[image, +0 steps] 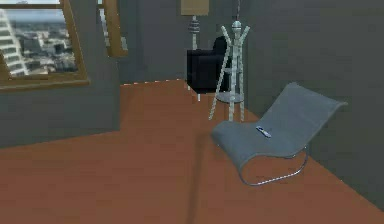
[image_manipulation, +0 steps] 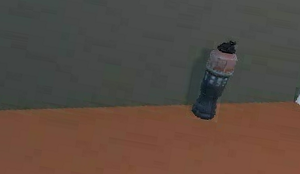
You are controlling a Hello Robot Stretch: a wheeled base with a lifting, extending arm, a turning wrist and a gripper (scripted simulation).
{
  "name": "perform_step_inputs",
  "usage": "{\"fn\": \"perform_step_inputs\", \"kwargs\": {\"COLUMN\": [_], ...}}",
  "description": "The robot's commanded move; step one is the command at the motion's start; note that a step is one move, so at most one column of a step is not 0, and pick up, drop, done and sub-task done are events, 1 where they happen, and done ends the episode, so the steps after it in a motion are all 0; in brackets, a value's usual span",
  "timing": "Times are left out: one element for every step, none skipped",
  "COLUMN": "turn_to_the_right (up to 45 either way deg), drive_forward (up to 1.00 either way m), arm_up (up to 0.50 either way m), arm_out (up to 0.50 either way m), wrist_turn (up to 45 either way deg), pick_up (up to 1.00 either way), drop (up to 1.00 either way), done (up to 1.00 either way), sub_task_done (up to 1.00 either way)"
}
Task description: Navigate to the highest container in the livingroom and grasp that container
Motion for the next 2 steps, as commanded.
{"fn": "perform_step_inputs", "kwargs": {"turn_to_the_right": [27.0, 0.0], "drive_forward": [0.0, 0.15], "arm_up": [0.0, 0.0], "arm_out": [0.0, 0.0], "wrist_turn": [0.0, 0.0], "pick_up": [0.0, 0.0], "drop": [0.0, 0.0], "done": [0.0, 0.0], "sub_task_done": [0.0, 0.0]}}
